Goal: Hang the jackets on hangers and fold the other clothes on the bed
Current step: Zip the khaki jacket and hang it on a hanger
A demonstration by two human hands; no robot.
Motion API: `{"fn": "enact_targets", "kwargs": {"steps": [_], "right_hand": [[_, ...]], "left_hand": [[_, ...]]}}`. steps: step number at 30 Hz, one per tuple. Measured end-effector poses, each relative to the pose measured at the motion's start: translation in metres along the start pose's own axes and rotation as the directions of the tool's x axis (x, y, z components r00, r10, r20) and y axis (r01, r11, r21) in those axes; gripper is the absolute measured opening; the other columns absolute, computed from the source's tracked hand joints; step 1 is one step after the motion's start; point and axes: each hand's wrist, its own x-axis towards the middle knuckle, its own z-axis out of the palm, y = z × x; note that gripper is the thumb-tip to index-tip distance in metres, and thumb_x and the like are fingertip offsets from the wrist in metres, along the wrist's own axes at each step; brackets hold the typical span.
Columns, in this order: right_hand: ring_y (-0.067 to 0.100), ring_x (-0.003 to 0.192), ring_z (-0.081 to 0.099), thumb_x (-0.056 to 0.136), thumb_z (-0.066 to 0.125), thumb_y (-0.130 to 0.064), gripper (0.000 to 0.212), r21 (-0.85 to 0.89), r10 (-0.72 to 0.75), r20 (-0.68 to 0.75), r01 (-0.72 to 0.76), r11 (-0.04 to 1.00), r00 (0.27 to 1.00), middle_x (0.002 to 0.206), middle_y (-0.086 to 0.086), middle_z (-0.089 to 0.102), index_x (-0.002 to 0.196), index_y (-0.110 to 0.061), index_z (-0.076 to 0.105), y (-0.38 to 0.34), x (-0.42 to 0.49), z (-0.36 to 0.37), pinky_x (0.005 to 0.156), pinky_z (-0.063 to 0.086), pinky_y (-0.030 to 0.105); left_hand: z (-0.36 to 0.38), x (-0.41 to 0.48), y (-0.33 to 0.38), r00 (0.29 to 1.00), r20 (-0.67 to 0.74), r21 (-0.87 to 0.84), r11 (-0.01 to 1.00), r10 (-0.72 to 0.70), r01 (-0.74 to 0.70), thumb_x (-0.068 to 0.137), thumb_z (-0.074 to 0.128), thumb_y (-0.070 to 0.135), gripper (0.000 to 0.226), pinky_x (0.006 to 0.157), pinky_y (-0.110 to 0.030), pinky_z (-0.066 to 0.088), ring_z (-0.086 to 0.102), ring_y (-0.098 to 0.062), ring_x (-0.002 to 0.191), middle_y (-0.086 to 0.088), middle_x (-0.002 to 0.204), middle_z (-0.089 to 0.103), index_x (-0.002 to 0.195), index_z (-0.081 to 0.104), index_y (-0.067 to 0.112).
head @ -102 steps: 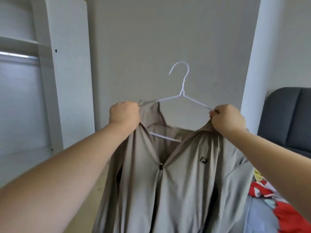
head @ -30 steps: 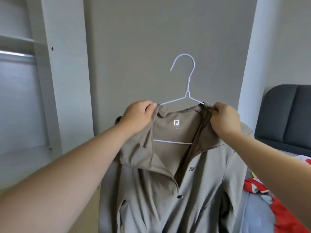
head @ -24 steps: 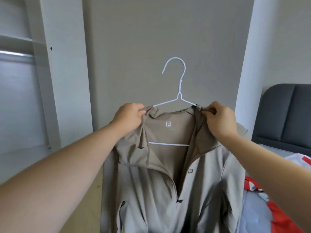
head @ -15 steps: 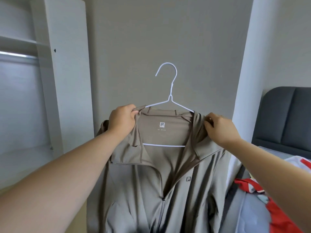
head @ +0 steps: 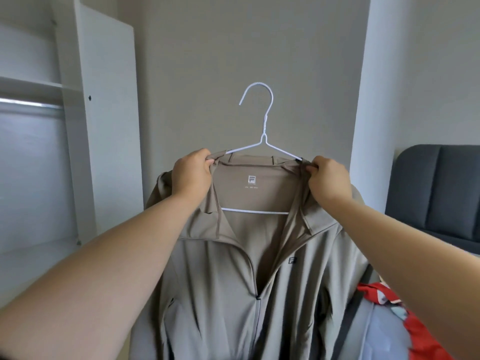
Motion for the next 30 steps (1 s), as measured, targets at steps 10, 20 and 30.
{"fn": "enact_targets", "kwargs": {"steps": [10,20,30], "right_hand": [[0.041,0.082,0.054,0.092,0.048,-0.013,0.019,0.051,-0.04,-0.271,0.056,0.997,0.962,0.085,0.023,0.063,0.083,-0.001,0.058,-0.069,0.035,-0.126,0.066,0.039,0.04],[0.032,0.083,0.054,0.086,0.053,-0.014,0.008,0.177,0.022,-0.262,0.026,0.984,0.965,0.084,0.008,0.061,0.085,-0.012,0.061,-0.067,-0.012,-0.148,0.066,0.035,0.03],[0.026,0.076,0.05,0.086,0.055,-0.01,0.01,0.111,0.137,0.192,-0.16,0.981,0.972,0.077,0.005,0.057,0.082,-0.012,0.064,0.019,-0.116,-0.034,0.066,0.035,0.026]], "left_hand": [[-0.107,0.063,0.084,0.981,-0.181,0.009,0.998,0.064,-0.063,0.093,0.05,0.012,0.015,0.066,-0.036,0.037,0.056,-0.04,0.09,-0.018,0.094,0.067,0.092,0.064,0.006],[-0.148,0.041,0.093,0.993,0.087,-0.016,0.997,0.079,-0.078,0.092,0.055,0.016,0.014,0.068,-0.03,0.033,0.055,-0.032,0.092,-0.015,0.093,0.065,0.089,0.067,0.008],[-0.066,-0.069,0.008,0.724,0.689,0.033,0.999,-0.047,0.033,0.095,0.055,0.015,0.017,0.06,-0.023,0.025,0.047,-0.014,0.085,-0.002,0.081,0.054,0.099,0.068,0.004]]}}
